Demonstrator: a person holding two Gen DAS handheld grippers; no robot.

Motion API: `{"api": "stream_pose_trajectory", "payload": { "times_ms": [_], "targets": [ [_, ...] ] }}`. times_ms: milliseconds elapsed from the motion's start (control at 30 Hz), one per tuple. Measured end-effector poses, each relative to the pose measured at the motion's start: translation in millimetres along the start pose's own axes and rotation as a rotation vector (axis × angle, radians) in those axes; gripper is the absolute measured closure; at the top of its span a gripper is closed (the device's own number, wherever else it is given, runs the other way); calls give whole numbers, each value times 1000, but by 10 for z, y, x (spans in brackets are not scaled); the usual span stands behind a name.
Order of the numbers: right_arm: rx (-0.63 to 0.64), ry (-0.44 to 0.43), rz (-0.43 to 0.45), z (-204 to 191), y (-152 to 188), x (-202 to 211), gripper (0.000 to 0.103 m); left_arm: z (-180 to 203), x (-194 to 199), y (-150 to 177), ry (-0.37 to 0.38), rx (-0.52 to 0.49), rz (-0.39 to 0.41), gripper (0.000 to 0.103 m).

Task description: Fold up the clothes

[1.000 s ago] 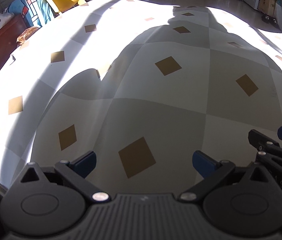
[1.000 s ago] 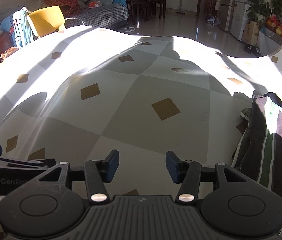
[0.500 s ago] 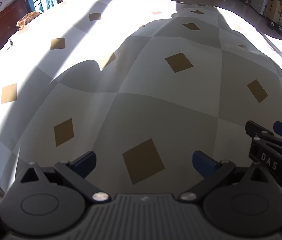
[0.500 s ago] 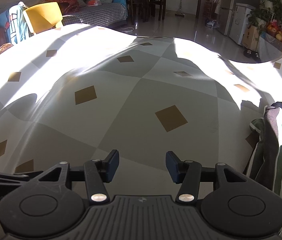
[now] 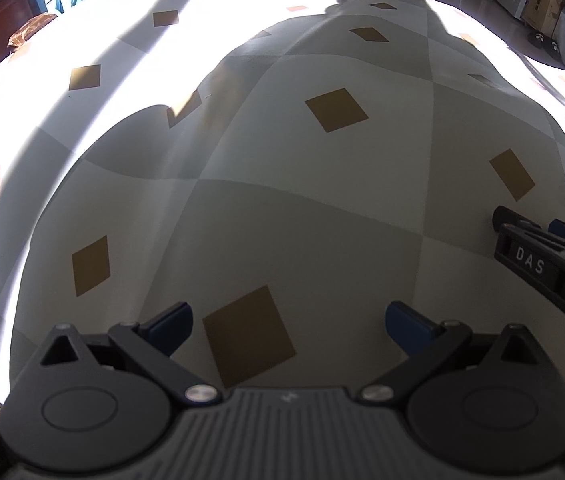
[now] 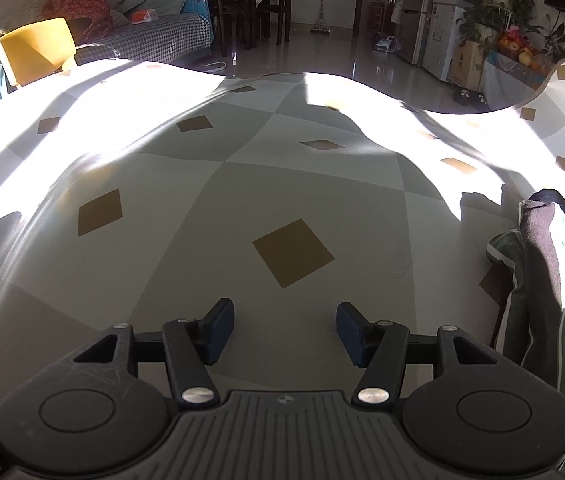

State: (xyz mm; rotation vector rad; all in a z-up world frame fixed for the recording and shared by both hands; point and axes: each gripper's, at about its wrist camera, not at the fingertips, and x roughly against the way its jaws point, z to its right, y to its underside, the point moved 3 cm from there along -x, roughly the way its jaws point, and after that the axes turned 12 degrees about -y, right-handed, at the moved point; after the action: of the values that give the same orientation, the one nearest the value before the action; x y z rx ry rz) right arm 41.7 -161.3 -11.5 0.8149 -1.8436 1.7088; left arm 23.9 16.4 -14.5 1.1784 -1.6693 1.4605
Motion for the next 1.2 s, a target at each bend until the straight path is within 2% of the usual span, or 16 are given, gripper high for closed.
{"api": "stream_pose_trajectory", "payload": {
  "times_ms": [767,1200],
  "targets": [
    [19,-13,123,-29,-159,-312,38,106,-166,-258,-7,36,56,0],
    [9,-13,131,10,-219,-425,21,152,-70,-187,-29,-20,56,0]
  ]
}}
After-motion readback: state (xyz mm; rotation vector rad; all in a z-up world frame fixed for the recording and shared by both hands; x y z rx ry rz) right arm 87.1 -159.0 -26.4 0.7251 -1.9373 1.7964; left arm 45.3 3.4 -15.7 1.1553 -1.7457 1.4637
